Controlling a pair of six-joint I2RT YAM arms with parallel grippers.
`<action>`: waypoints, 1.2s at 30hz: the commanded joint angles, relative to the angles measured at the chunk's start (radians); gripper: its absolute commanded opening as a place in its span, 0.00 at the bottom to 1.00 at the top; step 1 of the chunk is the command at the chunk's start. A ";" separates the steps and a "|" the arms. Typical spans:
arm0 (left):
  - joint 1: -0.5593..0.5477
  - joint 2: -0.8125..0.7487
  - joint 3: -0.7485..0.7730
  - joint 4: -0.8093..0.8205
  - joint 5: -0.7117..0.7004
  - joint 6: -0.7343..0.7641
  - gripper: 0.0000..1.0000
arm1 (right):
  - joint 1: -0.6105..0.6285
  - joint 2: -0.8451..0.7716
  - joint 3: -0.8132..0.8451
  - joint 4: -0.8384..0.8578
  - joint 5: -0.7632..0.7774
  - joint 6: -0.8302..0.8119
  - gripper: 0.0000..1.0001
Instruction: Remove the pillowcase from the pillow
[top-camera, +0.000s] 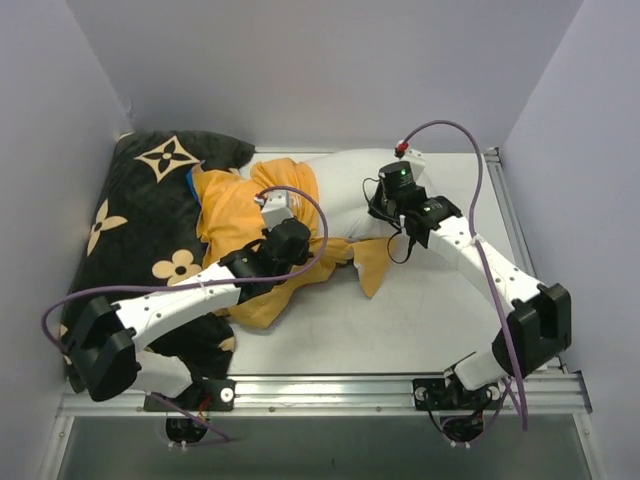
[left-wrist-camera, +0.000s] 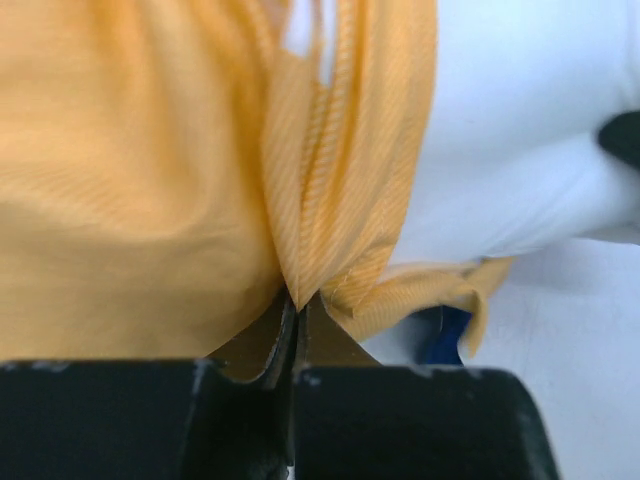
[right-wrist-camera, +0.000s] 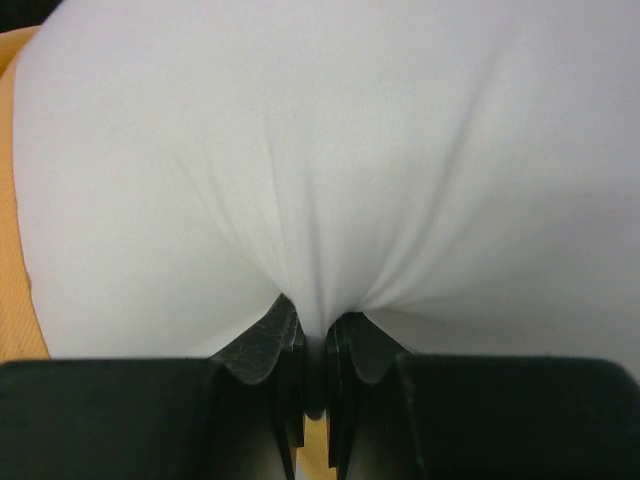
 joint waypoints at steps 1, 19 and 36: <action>0.078 -0.097 -0.024 -0.122 0.039 0.034 0.00 | -0.080 -0.131 0.196 -0.189 0.206 -0.092 0.00; 0.193 -0.450 0.034 -0.599 -0.050 0.170 0.00 | -0.194 -0.332 0.462 -0.527 0.195 -0.224 0.00; 0.272 0.168 0.828 -0.797 0.468 0.582 0.21 | -0.110 -0.136 0.577 -0.636 -0.099 -0.302 0.00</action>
